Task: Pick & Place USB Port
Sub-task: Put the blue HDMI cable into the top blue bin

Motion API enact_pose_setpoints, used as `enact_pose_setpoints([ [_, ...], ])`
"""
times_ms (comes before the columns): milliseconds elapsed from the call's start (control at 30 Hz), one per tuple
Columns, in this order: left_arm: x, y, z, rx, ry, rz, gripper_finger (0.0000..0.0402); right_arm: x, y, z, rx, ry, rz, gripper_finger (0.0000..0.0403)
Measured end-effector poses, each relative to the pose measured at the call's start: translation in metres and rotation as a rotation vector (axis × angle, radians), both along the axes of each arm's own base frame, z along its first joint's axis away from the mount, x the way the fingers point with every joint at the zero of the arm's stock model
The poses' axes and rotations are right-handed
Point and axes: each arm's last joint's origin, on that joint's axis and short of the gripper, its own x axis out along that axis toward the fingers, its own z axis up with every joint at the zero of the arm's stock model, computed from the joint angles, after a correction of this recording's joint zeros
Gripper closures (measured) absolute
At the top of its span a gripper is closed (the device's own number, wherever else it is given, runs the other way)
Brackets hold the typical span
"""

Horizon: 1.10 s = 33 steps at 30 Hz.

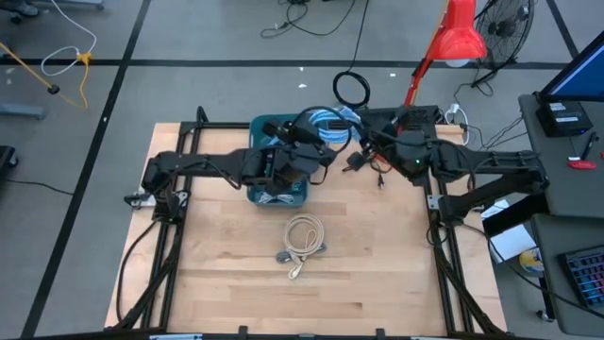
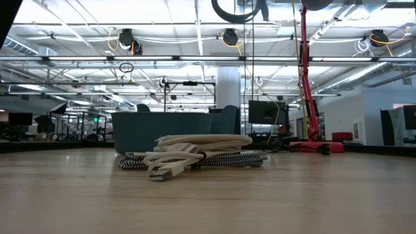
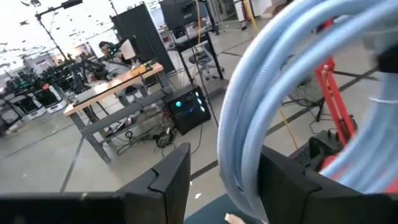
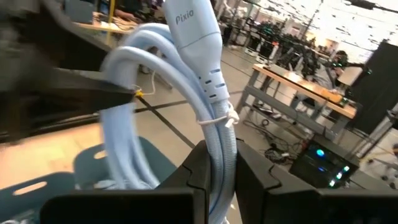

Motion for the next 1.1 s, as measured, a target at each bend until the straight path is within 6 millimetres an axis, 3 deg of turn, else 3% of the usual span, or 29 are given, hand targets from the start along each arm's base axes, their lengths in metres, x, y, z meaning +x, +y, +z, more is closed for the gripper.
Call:
enact_pose_setpoints([
  [67, -0.003, 0.002, 0.003, -0.018, -0.024, -0.01, 0.0257, 0.0, 0.006, 0.0, -0.005, 0.002, 0.019, 0.0372],
  [200, -0.013, 0.012, 0.014, -0.097, -0.093, -0.101, 0.0366, 0.0, 0.013, 0.001, -0.015, 0.001, 0.046, 0.0355],
  [333, -0.028, 0.029, 0.026, -0.151, -0.171, -0.098, 0.0368, -0.001, 0.015, 0.001, -0.016, 0.009, 0.06, 0.0318],
  [533, -0.074, 0.059, 0.042, -0.324, -0.209, -0.101, 0.0368, -0.006, 0.019, 0.004, -0.018, -0.002, 0.069, 0.0282],
  [700, -0.107, 0.109, 0.021, -0.704, -0.095, -0.116, 0.0368, -0.015, 0.024, 0.005, 0.011, -0.009, 0.094, 0.0264],
  [767, -0.11, 0.127, 0.009, -0.808, -0.007, -0.143, 0.0368, -0.018, 0.027, 0.006, 0.038, -0.02, 0.135, 0.0263],
  [967, -0.102, 0.183, -0.035, -1.018, 0.134, -0.236, 0.0368, -0.024, 0.038, 0.005, 0.13, -0.039, 0.303, 0.0268],
  [1100, -0.091, 0.21, -0.071, -1.131, 0.205, -0.229, 0.0369, -0.025, 0.045, 0.004, 0.141, -0.031, 0.338, 0.0266],
])
